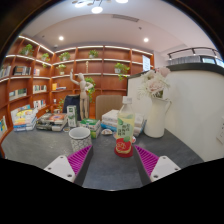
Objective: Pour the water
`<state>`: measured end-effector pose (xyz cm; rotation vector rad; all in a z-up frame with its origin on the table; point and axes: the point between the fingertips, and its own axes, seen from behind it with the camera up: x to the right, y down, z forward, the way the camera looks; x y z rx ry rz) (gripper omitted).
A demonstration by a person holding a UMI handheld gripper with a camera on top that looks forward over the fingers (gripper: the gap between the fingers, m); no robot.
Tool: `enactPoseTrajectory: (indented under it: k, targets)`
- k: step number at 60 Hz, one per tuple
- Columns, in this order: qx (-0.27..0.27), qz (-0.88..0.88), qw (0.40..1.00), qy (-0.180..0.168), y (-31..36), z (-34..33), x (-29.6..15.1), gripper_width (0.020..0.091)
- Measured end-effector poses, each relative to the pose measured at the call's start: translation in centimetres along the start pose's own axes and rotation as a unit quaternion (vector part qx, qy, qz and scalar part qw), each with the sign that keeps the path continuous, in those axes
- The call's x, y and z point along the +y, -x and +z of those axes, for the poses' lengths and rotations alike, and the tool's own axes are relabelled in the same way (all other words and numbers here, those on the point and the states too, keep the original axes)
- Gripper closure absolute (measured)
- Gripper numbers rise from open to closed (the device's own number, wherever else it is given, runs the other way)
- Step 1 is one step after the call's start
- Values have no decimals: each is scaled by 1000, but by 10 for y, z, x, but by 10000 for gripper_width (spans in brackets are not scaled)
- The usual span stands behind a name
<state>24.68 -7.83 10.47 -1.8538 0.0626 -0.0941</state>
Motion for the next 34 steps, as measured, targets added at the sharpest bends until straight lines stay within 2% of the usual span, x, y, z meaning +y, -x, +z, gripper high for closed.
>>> enactPoseTrajectory:
  k: [11,22,34]
  targets:
    - [-10,13,1000,-21,8,-58,-13,288]
    - [7,3,999,-31,0,-78,-18,290]
    - [4,-1,1000,-15,-2,-82,-6,290]
